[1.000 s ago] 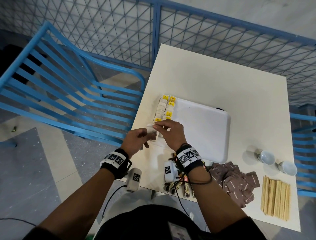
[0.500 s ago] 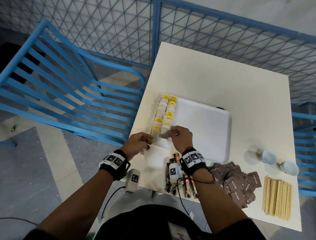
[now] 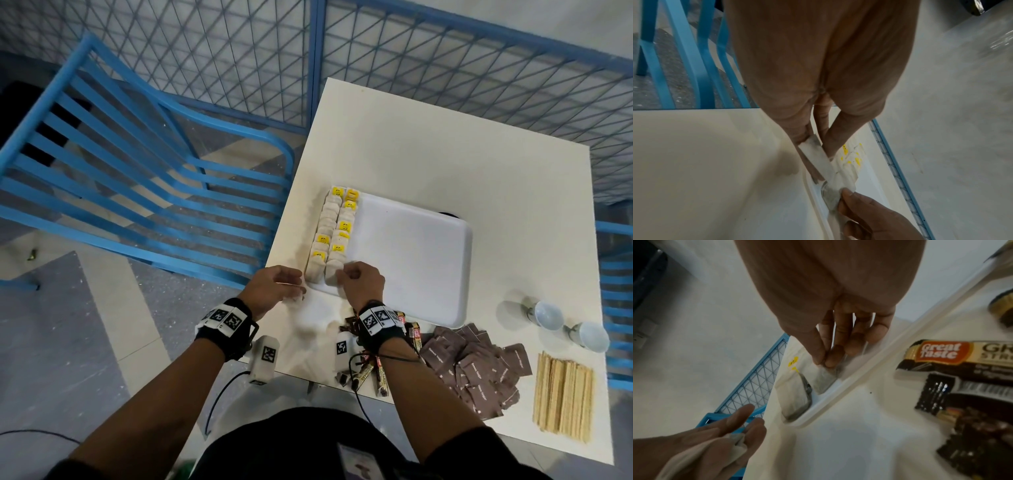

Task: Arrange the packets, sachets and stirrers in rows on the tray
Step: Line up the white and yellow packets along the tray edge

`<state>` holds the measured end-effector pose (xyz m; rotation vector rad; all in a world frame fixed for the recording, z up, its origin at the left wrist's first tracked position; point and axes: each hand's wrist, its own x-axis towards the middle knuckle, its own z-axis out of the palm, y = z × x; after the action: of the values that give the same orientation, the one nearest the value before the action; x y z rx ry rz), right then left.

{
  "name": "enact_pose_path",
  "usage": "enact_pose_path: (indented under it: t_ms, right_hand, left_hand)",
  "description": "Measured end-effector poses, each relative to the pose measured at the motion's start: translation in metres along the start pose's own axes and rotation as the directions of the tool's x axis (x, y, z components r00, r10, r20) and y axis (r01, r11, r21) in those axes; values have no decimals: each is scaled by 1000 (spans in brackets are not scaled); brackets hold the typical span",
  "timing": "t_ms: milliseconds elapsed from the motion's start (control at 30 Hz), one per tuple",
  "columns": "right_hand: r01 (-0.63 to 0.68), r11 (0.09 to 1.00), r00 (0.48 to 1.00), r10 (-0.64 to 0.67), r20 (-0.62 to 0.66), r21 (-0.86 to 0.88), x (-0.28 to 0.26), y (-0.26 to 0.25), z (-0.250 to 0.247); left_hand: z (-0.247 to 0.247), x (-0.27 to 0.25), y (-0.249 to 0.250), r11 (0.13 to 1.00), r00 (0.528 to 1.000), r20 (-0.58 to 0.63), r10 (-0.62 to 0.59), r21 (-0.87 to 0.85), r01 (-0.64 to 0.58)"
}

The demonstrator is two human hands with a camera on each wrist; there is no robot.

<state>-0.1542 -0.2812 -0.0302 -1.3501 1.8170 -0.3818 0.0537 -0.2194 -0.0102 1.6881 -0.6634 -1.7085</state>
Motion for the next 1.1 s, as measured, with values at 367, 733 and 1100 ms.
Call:
enact_pose_path:
  t_ms: [367,733,1100]
  right_hand:
    - [-49,994,999,50,-8,95,1,-5,-3]
    - [-13,998,1000,11,28,68,-7,3,0]
    - [-27,999,999,27,27,25,-3,-2,-2]
  left_hand:
    - [2,-1,6,1000,1000,-9,-11,1,11]
    - [0,3,3,995,999,-32,-39,-94,36]
    - [-3,0,7,984,999,10,-53,-171,54]
